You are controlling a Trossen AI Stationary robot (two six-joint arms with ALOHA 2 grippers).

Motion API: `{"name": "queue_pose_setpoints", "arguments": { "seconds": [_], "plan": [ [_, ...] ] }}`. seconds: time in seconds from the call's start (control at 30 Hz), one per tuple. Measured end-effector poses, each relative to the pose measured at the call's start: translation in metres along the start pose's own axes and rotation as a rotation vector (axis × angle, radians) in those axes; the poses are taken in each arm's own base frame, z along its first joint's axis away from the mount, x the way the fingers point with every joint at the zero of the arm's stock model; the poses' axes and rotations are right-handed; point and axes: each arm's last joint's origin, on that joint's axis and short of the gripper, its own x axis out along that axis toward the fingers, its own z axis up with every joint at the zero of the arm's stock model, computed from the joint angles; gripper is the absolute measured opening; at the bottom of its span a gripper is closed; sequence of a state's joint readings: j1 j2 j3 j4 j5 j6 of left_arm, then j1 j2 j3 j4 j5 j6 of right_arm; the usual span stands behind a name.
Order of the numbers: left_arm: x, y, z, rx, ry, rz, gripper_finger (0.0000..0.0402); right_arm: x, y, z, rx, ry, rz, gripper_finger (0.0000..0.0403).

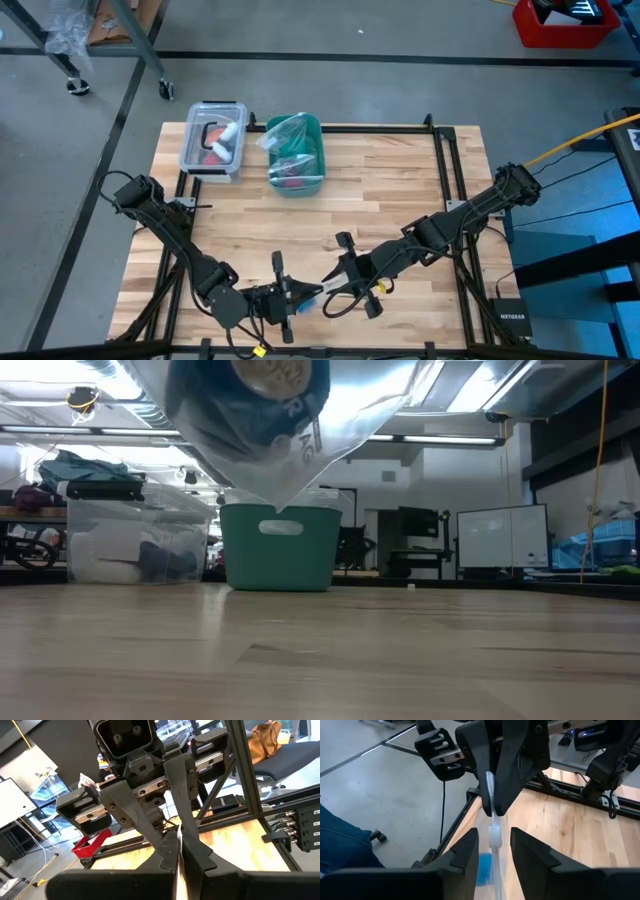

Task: Roll bandage
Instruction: Close the transparent zip bag

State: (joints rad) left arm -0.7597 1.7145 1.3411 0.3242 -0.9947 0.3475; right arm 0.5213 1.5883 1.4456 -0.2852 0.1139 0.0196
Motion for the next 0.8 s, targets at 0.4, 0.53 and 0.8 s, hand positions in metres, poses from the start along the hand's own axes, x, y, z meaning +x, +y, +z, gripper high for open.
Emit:
{"name": "queue_pose_setpoints", "arguments": {
  "seconds": [0.4,0.53,0.8],
  "plan": [
    [0.0000,0.0000,0.0000,0.000,0.000,0.000,0.0000,0.0000,-0.0003,-0.0001,-0.002,0.001,-0.009,0.0030],
    [-0.0001,0.0002,0.0003,-0.001,-0.002,0.001,0.0000,0.0000,-0.0003,-0.0006,-0.003,0.006,-0.010,0.0016],
    [-0.0002,0.0009,0.0001,0.015,0.006,0.026,0.0000,-0.0009,0.0000,-0.0025,0.005,0.032,-0.012,0.0026]
  ]
}}
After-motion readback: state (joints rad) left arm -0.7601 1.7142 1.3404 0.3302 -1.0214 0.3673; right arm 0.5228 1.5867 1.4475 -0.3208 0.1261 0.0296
